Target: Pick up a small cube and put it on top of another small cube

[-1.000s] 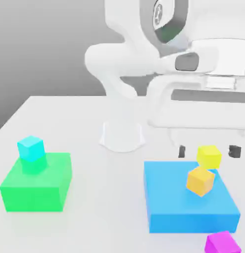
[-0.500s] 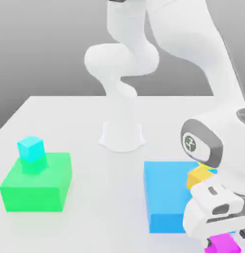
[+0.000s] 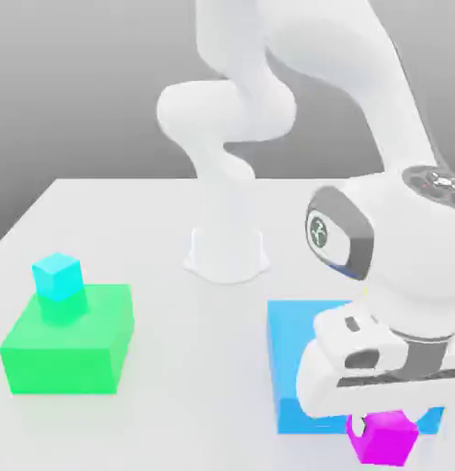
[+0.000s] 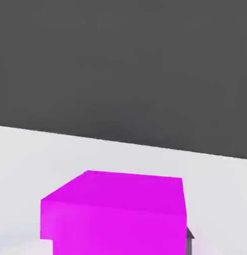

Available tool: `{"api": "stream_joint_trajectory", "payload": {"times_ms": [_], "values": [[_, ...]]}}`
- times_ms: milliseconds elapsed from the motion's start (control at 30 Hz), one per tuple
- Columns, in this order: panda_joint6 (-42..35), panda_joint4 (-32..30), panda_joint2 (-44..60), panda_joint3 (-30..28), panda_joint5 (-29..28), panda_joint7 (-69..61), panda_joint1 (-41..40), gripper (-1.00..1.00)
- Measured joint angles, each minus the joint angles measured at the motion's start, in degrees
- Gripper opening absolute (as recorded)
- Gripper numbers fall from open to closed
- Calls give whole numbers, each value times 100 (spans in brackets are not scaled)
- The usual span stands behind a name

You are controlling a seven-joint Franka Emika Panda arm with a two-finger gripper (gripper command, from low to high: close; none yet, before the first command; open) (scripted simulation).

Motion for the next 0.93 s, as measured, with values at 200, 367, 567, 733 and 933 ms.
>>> {"api": "stream_joint_trajectory", "payload": {"times_ms": [200,367,567,733,933], "values": [[-375,-749,-1133,-852,-26,509,-1013,-100],[-769,-1471,-2293,-1391,-29,1009,-2123,-100],[-1161,-2267,-3567,-2146,64,1481,-3100,-100],[-948,-2815,-3956,-2588,176,1680,-3696,-100],[-86,-3060,-3336,-2706,225,1631,-3691,100]]}}
